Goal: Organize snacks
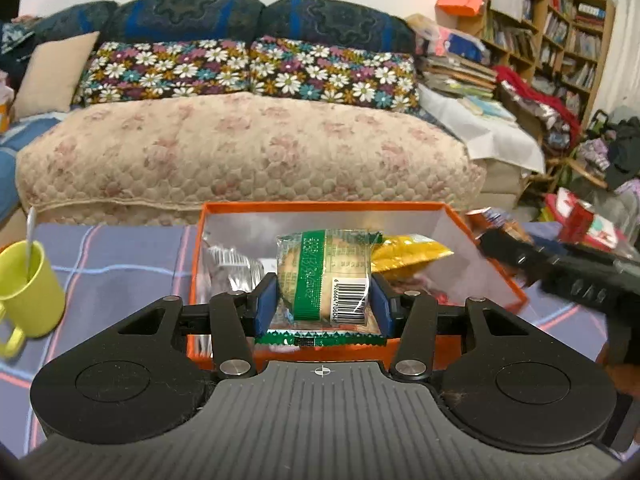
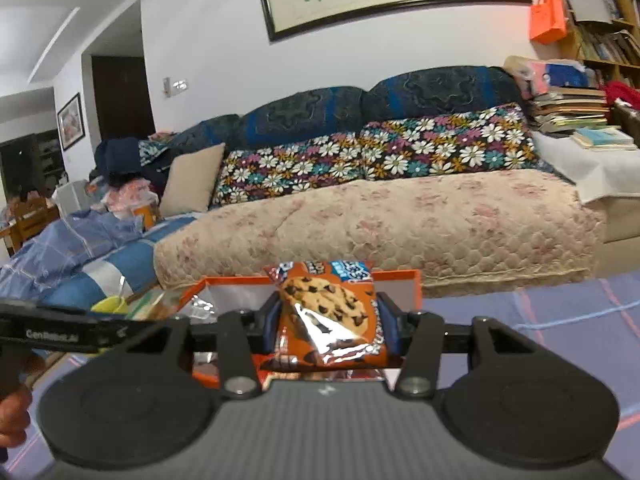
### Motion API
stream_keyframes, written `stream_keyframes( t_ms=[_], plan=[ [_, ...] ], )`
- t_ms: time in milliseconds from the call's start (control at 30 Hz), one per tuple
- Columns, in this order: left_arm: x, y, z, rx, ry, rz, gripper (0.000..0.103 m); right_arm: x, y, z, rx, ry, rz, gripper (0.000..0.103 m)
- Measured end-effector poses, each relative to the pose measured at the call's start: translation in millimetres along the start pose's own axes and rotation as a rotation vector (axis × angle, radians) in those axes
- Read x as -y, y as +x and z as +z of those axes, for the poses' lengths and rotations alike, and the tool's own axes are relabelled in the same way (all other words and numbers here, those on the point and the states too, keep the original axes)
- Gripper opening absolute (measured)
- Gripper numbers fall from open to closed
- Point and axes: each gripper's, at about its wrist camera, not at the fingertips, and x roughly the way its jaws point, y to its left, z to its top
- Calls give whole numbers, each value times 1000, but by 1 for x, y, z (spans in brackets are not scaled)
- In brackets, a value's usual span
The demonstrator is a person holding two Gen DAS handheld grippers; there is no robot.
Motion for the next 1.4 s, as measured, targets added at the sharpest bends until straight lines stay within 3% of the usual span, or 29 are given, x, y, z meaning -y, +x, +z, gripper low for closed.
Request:
stream_keyframes(
  t_ms=[133,200,333,400,433,533,633,933,1167,1400],
  plan=[
    [1,27,4,-22,27,28,20,-4,31,-7,-20,-46,-37,56],
    [0,30,3,-28,22,64,45,-4,37,-8,-26,-41,-55,63],
    [0,8,1,18,1,33,53,-5,13,1,38,-18,-40,79],
    [0,-10,-9,44,-13,43,63,-9,-8,3,75,-27,-53,87],
    [2,-18,-14,45,-13,44,64,-10,-17,2,87,-22,-58,96],
    [8,-43,-35,27,8,75,63,-6,-50,-11,85,12,-53,96],
    [10,-68,-61,6,5,92,61,-4,-79,-32,48,5,-70,103],
    [11,-104,-114,-42,-17,96,61,-7,-134,-98,-90,31,-78,102],
    [8,-95,-125,-65,-15,97,63,-10,-130,-120,-177,-1,-85,102],
    [-27,-81,-136,-132,-106,64,63,-29,-103,-134,-272,-45,-8,102]
  ],
)
